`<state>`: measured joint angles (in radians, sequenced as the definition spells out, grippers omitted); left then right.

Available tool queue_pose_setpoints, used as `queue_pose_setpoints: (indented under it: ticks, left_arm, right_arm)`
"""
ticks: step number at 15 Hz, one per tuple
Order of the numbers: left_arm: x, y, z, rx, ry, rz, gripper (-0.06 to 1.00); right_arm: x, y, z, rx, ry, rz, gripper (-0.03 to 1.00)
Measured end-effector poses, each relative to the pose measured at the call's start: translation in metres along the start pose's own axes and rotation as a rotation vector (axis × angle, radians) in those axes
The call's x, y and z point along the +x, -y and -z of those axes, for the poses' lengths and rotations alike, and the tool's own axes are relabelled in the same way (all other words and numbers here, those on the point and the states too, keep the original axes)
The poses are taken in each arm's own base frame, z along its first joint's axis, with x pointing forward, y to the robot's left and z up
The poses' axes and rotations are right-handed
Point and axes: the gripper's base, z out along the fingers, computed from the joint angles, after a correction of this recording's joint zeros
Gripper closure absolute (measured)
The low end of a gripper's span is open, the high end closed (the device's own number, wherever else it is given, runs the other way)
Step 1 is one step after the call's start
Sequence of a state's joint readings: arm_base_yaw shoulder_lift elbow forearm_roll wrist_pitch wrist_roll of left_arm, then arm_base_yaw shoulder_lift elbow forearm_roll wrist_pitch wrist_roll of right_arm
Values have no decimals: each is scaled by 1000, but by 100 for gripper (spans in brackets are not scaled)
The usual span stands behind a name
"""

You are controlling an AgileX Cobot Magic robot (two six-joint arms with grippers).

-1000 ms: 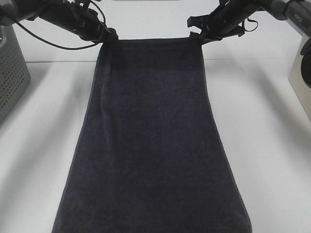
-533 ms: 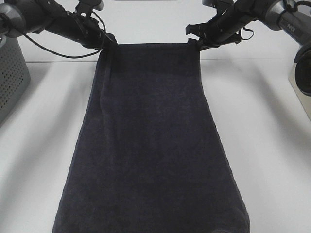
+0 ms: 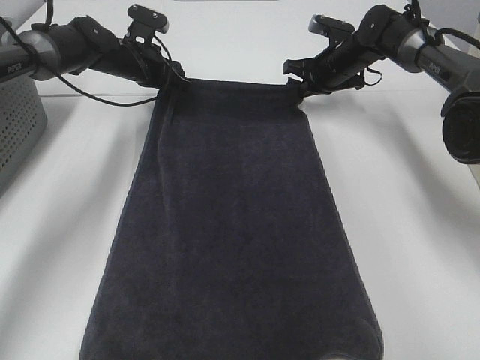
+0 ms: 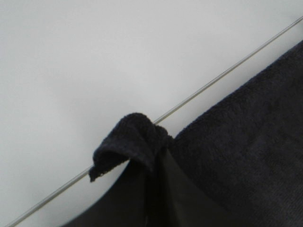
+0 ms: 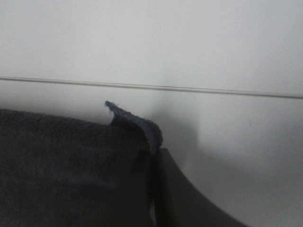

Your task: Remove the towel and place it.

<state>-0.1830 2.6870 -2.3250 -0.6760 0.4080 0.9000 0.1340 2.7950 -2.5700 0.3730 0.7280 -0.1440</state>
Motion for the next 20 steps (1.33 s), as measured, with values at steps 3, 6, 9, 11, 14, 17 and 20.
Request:
queue_pose_setpoints:
  ticks: [3,6,9,11,14,17,20]
  left_arm:
    - [9,-1,-7,-18,2,15,81]
    - [14,-4,-13,-60,50,86,39]
    - [14,-7,-14,-86,67,94,6]
    - [12,-7,-13,-91,70,81,3]
    - [-16,-5,7,-50,84,67,3]
    - [-58,-1,44,20,83,136,3]
    - [-80,6,91,58,-140,214,3]
  right_arm:
    - [-4,-1,0,-10,48,-4,76]
    - [-5,-1,0,-13,56,4,37]
    - [-3,-2,0,-18,29,4,28]
    - [2,-2,0,-26,-23,7,28]
    - [-4,-12,27,-35,-114,61,28]
    - [-20,-28,74,-49,-178,107,28]
    - [-32,-45,125,-70,-220,141,28]
